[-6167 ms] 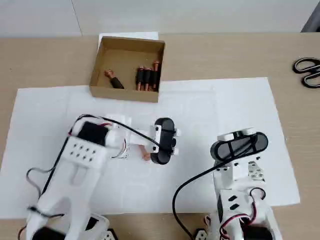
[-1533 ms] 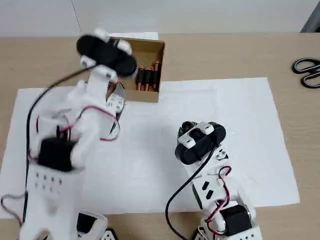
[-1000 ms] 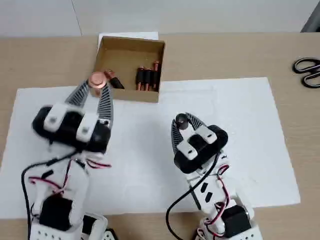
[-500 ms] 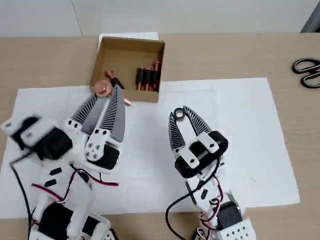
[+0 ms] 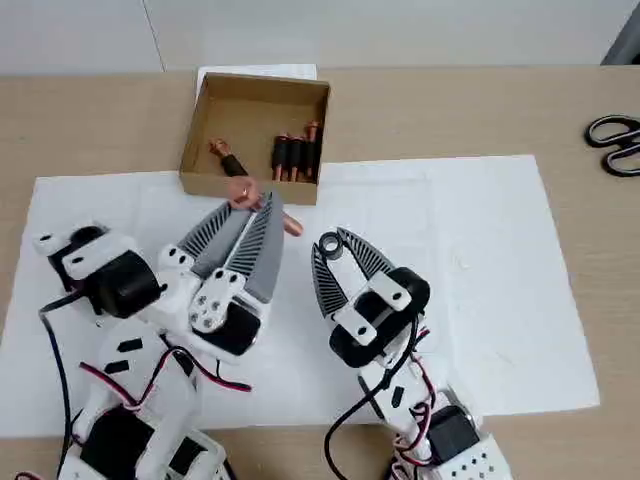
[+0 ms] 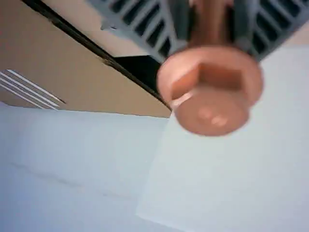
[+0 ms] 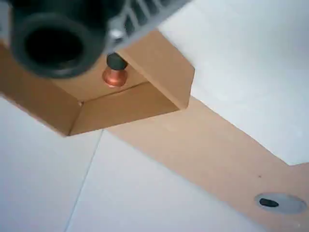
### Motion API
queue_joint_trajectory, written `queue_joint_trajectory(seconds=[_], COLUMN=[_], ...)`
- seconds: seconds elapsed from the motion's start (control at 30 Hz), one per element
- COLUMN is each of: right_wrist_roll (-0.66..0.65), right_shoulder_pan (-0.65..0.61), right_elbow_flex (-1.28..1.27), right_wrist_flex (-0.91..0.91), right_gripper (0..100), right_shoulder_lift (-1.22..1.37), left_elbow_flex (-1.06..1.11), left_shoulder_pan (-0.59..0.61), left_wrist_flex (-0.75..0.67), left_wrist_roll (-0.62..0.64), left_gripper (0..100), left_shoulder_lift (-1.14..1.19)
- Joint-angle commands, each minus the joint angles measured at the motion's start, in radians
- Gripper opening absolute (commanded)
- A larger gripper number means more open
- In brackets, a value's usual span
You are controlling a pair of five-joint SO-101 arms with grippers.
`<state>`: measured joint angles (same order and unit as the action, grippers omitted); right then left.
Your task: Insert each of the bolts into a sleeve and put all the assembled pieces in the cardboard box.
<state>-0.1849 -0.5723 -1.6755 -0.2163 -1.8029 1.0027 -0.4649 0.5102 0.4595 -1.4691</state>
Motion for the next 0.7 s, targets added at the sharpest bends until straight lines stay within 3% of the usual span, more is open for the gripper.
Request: queue_joint_trajectory(seconds=[0.0, 0.2, 0.33, 0.67], right_wrist_roll=[0.008, 0.011, 0.1, 0.127], right_shoulder_pan=[0.005, 0.005, 0.005, 0.038], right_elbow_flex=[-0.008, -0.008, -0.008, 0.017], right_wrist_flex=[-0.004, -0.004, -0.004, -0.004], right_gripper=[0.4, 0.4, 0.4, 0.4], right_shoulder_lift=[-0.01, -0.01, -0.01, -0.012], left_elbow_flex=[-0.002, 0.004, -0.016, -0.232], left_shoulder_pan=[-0.011, -0.011, -0.006, -0.012], left_wrist_flex=[0.002, -0.012, -0.066, -0.072], left_wrist_roll=[0.005, 0.002, 0.003, 0.003], left_gripper=[1, 1, 1, 1], left_shoulder_lift=[-0.008, -0.006, 0.064, 0.308])
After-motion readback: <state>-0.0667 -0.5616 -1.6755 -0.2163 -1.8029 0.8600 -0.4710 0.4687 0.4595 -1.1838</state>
